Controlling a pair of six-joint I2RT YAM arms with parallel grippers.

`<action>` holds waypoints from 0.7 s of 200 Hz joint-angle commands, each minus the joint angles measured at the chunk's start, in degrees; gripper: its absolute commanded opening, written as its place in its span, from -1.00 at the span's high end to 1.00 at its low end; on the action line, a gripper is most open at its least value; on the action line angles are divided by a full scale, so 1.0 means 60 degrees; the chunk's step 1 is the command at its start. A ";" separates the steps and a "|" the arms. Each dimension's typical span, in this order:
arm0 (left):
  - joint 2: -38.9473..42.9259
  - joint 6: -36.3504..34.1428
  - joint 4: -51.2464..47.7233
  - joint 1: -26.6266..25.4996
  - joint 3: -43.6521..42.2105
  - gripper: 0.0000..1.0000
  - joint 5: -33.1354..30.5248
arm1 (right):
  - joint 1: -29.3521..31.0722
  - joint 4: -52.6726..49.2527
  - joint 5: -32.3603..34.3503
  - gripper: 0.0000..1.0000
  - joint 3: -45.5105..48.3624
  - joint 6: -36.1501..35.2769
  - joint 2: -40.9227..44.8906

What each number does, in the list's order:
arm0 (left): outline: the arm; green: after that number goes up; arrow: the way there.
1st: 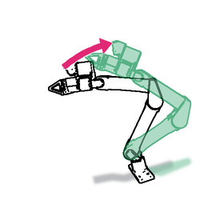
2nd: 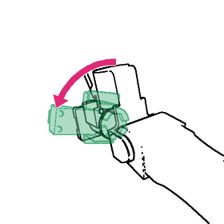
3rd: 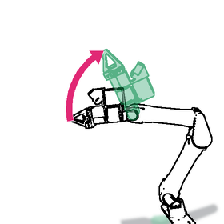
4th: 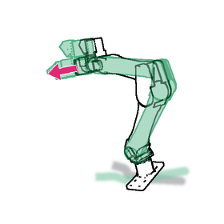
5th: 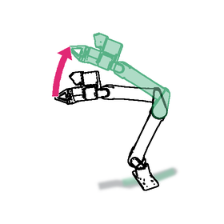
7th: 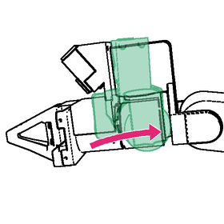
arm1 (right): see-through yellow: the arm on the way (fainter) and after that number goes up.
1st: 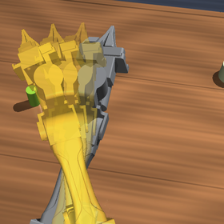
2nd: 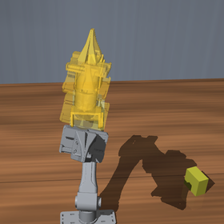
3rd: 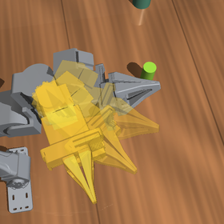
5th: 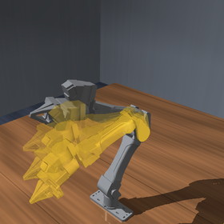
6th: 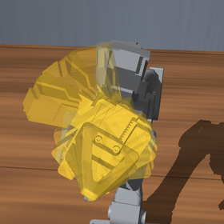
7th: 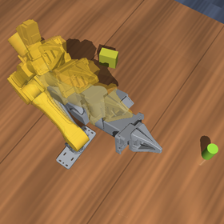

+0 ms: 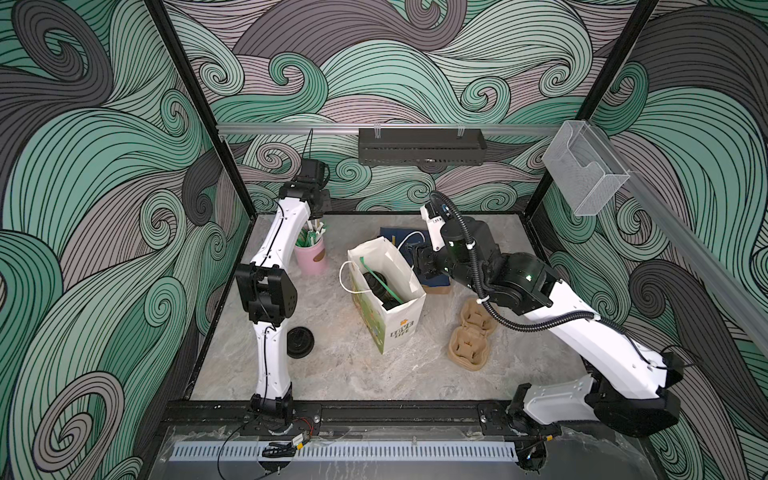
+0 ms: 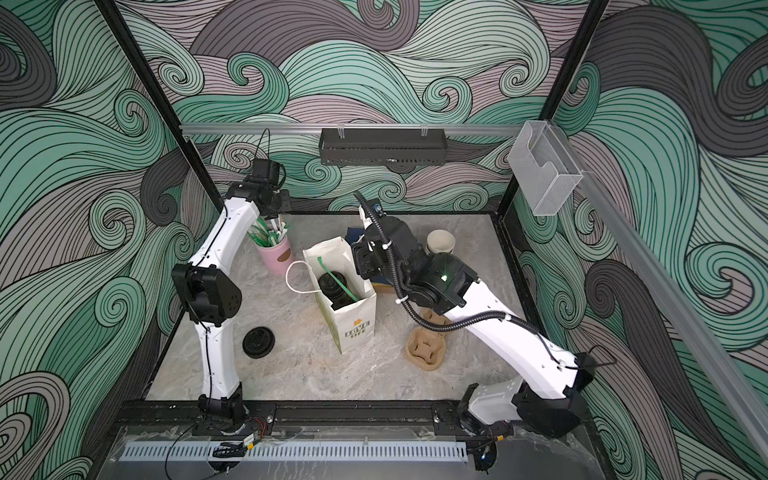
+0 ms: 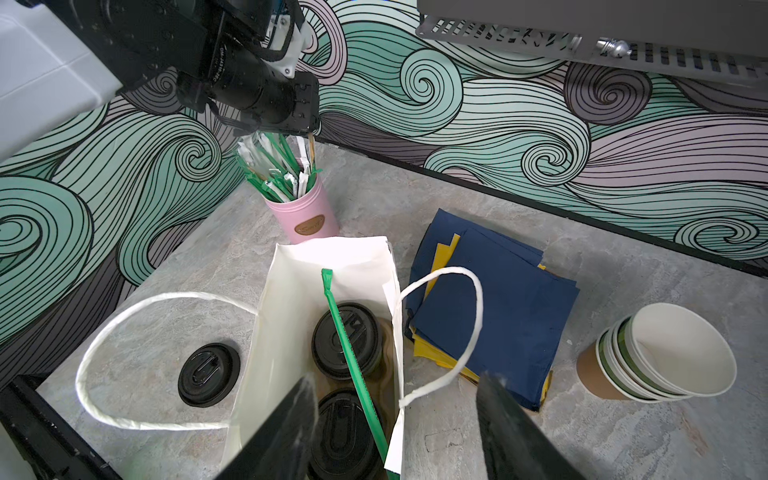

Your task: Pack the takeout coffee

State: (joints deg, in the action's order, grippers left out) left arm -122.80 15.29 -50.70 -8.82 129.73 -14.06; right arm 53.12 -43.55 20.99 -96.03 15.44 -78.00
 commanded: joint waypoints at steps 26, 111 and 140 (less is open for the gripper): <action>-0.0275 0.0084 -0.0338 -0.0068 0.0550 0.69 -0.0029 | -0.0028 -0.0027 0.0237 -0.25 0.0140 0.0004 0.0328; -0.0575 -0.0070 -0.0580 -0.0053 0.0691 0.82 0.0033 | -0.0036 0.0884 0.0390 -0.25 0.0340 0.0092 0.0682; -0.0414 -0.0020 -0.0660 -0.0053 0.0659 1.00 -0.0038 | -0.0040 0.1135 0.0613 -0.25 0.0553 0.0063 0.0962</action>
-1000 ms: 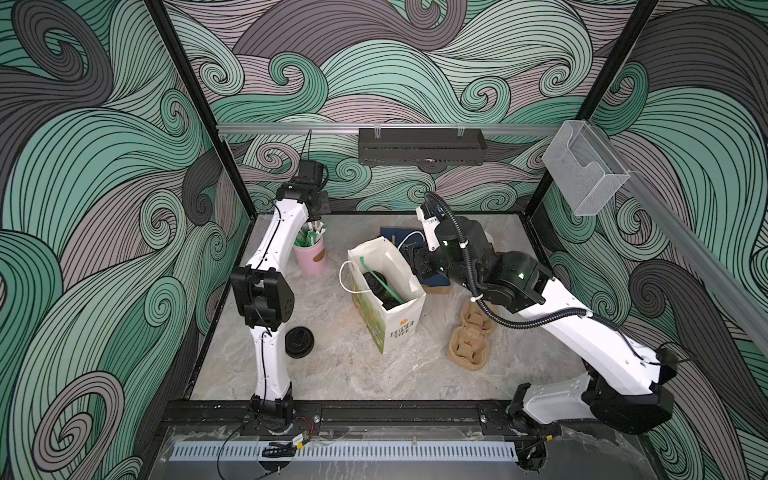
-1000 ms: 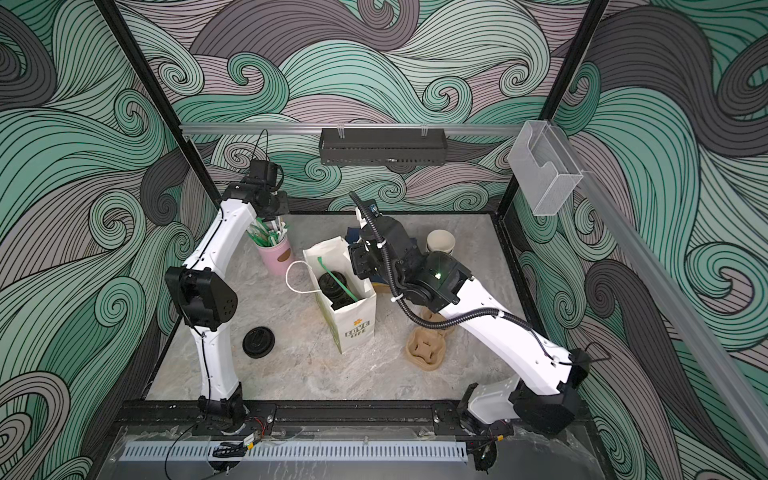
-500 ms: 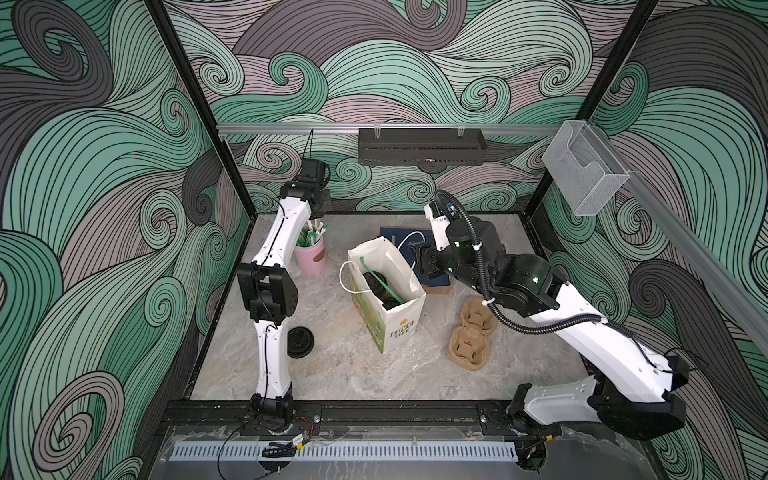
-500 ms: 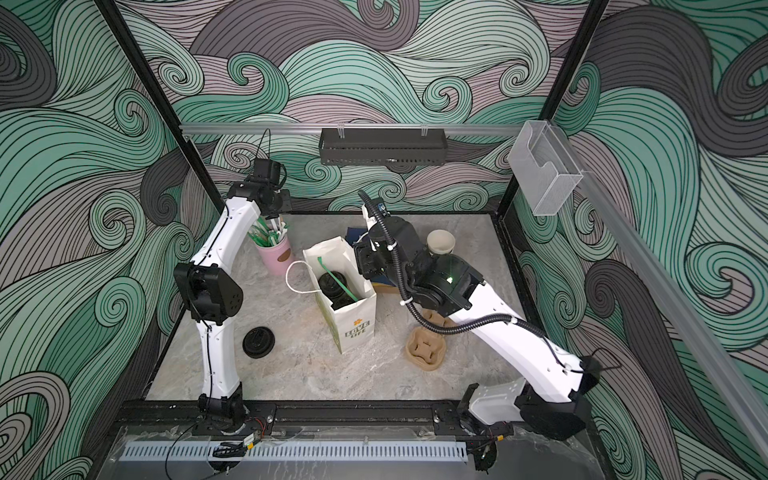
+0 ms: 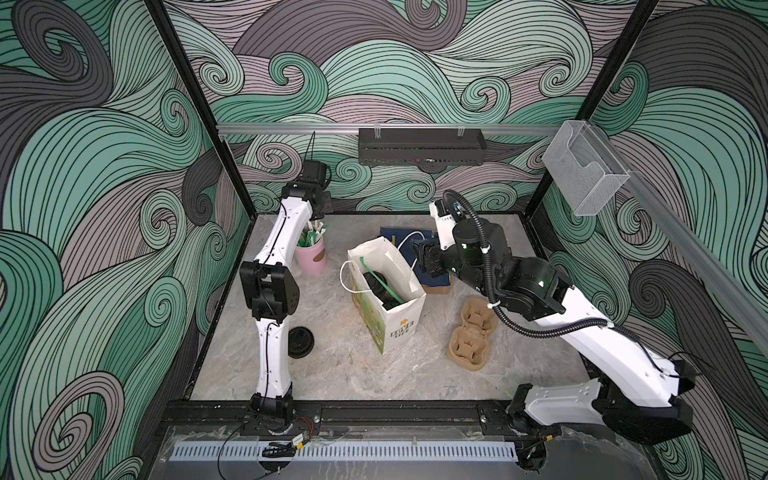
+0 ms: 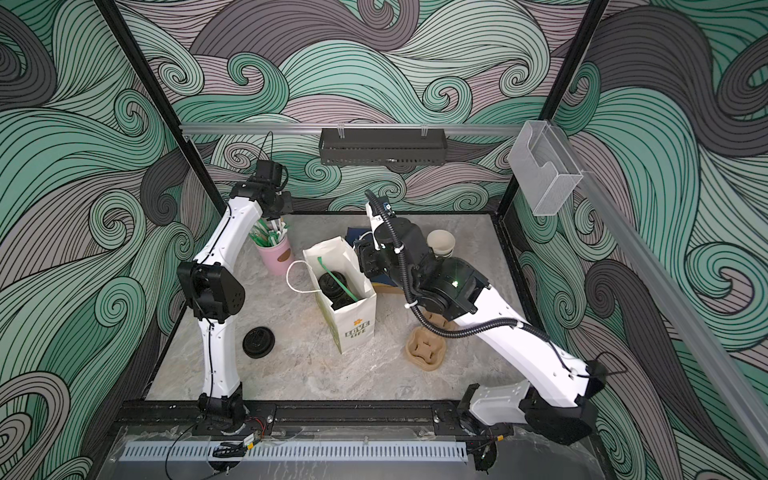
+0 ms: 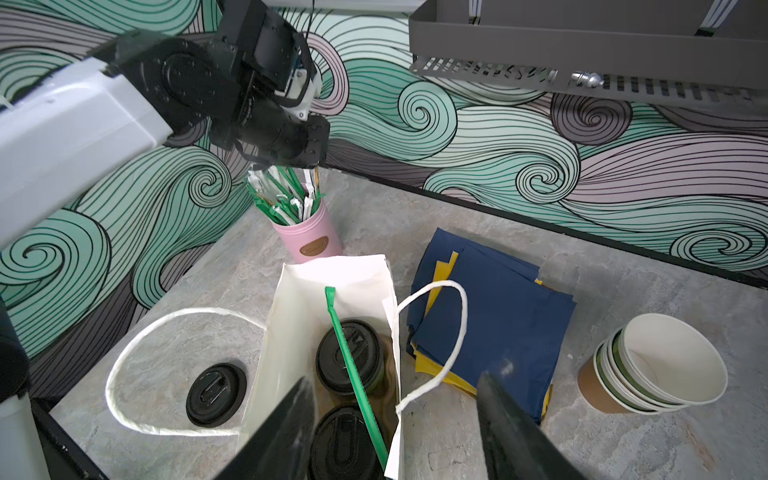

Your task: Pack the takeout coffee

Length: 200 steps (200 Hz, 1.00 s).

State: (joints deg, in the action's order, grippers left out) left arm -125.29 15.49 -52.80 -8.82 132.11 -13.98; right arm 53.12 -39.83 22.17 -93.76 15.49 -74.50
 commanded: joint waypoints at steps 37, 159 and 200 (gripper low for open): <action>0.0630 -0.0023 -0.0122 -0.0068 0.0193 1.00 0.0011 | -0.0036 0.0475 0.0427 -0.25 0.0358 0.0139 0.0552; 0.4061 -0.1021 0.1707 -0.0008 -0.1094 1.00 0.0418 | -0.0036 -0.0794 0.0340 -0.27 0.0282 0.0289 0.0888; 0.5502 -0.1042 0.1878 -0.0017 -0.0741 1.00 0.1159 | -0.0047 -0.0693 -0.0714 -0.24 -0.0055 -0.0103 0.0765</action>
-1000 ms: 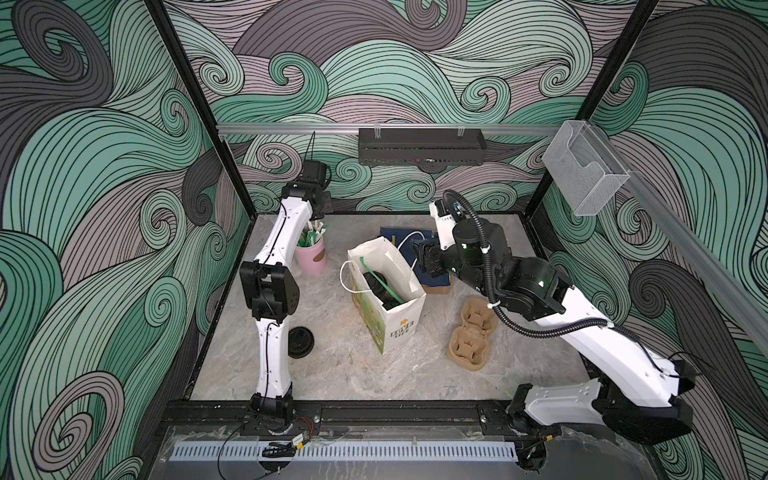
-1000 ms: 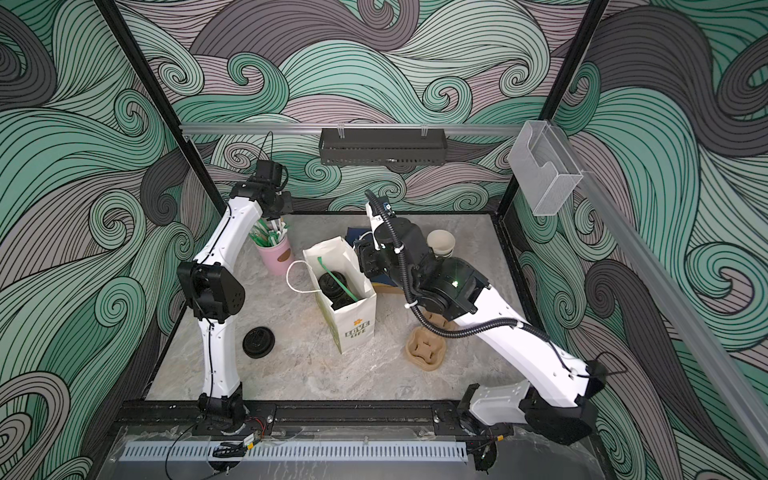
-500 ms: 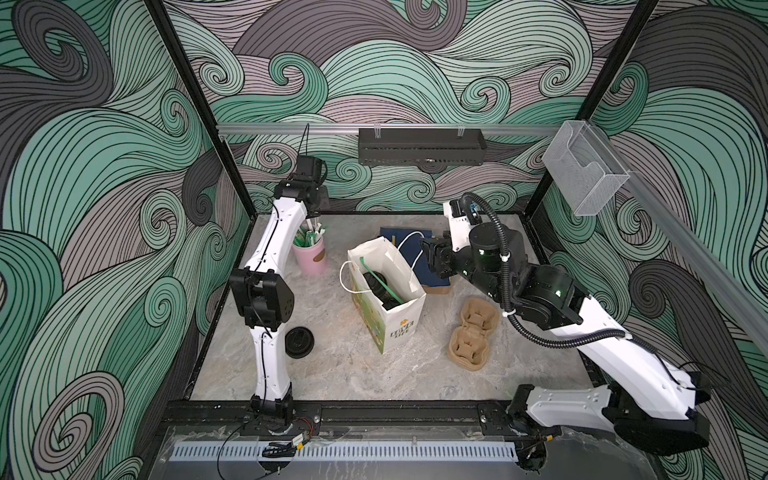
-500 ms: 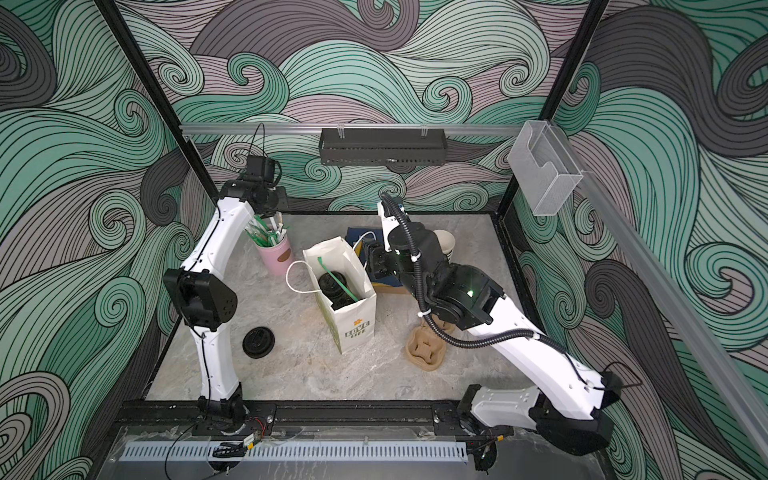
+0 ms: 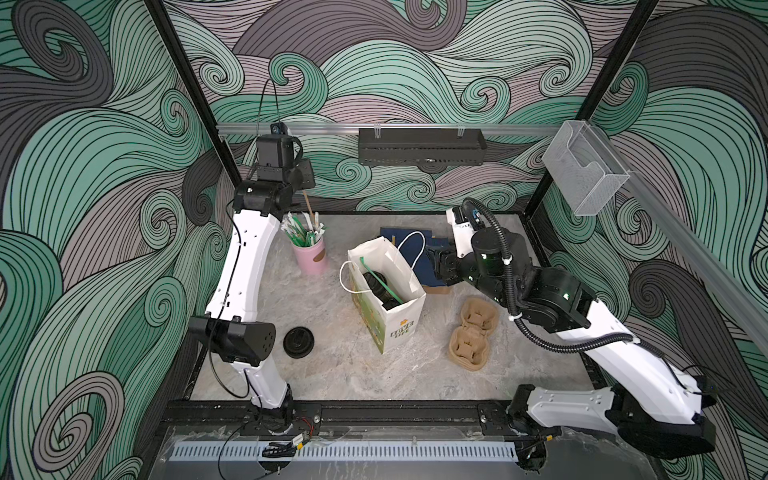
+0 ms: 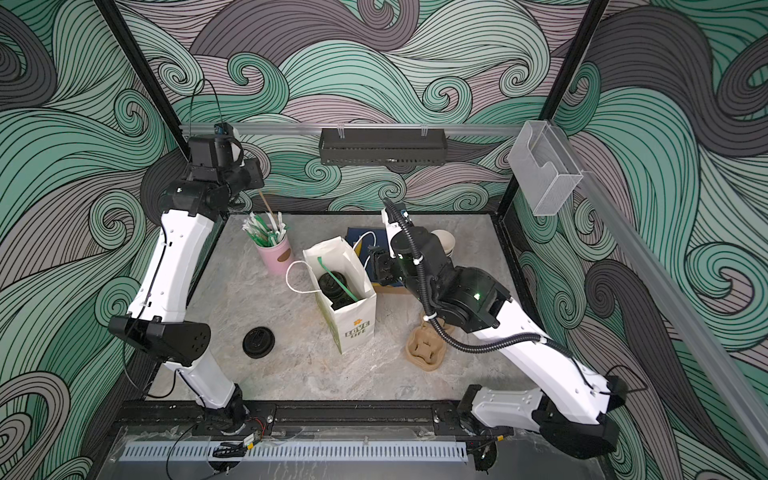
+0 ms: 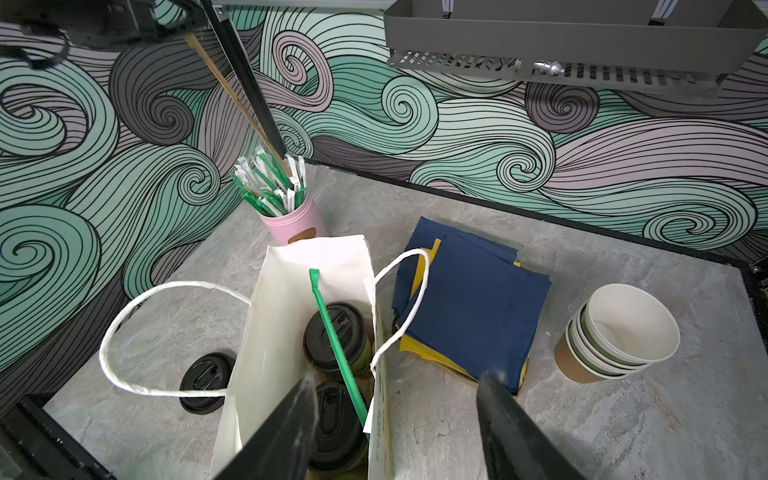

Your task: Pack the takeout coffee

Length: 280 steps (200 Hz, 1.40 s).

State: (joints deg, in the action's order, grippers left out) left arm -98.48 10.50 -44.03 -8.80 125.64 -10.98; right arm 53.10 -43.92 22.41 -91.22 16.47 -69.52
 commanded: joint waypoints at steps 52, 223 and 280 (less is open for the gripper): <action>0.3236 -0.0247 -0.1179 -0.0041 0.0300 1.00 0.1941 | -0.0003 0.0950 -0.4307 -0.23 -0.1539 -0.1698 -0.0923; 0.9353 0.2462 -0.3679 -0.0040 -0.5728 1.00 0.7116 | 0.2332 0.3973 -0.8817 -0.35 -0.2378 -0.1978 -0.4277; 0.9497 0.2670 -0.3738 -0.0028 -0.5733 1.00 0.7157 | 0.2586 0.4790 -0.8391 -0.03 -0.1500 -0.2105 -0.4200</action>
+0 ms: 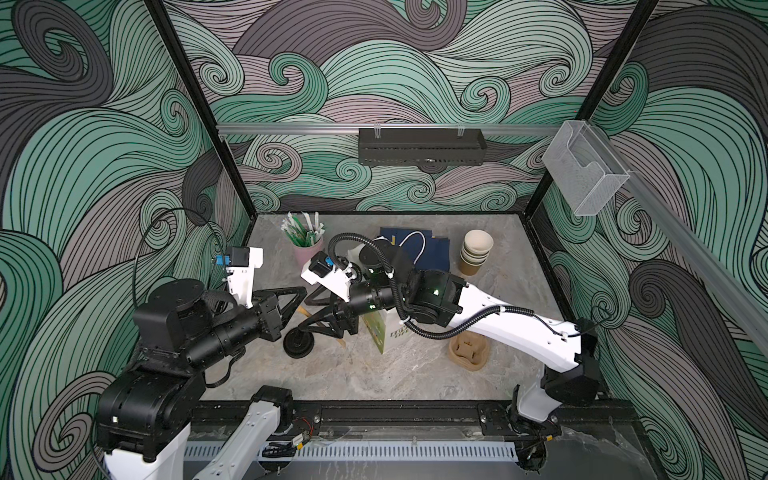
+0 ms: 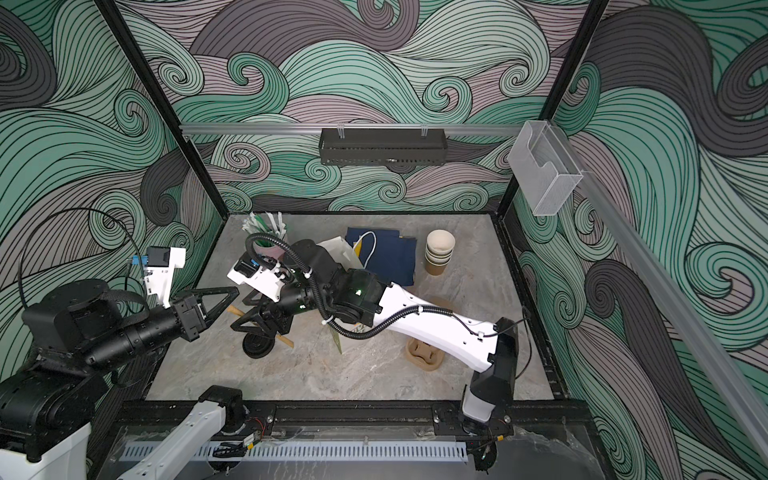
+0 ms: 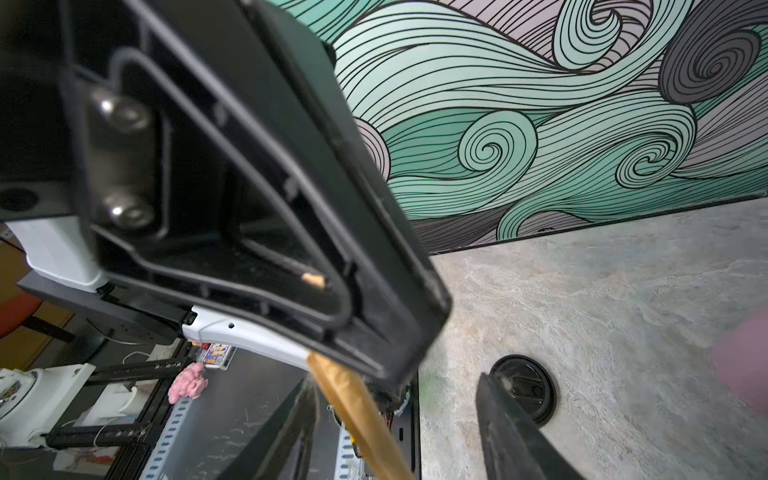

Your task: Pack the takeout coffee

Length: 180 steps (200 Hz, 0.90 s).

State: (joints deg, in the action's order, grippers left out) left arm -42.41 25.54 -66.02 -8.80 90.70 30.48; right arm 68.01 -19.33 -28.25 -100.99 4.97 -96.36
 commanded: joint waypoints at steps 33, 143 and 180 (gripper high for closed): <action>0.0141 0.0260 -0.0135 -0.0032 0.0104 1.00 0.0252 | 0.0153 0.0657 0.0016 0.39 0.0162 -0.0221 0.0309; 0.0445 0.1885 0.0939 -0.0029 0.0426 -0.57 -0.3981 | 0.0070 0.0007 0.2411 0.78 0.0354 -0.0129 0.1666; 0.1057 0.2440 0.1242 -0.0029 -0.0875 -0.57 -0.5779 | -0.0310 -0.1703 0.5519 0.79 -0.0553 -0.0192 0.2246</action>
State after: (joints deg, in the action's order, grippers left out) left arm -37.91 36.99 -60.73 -8.80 89.82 5.78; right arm 67.99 -22.81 -10.17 -99.74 4.84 -84.99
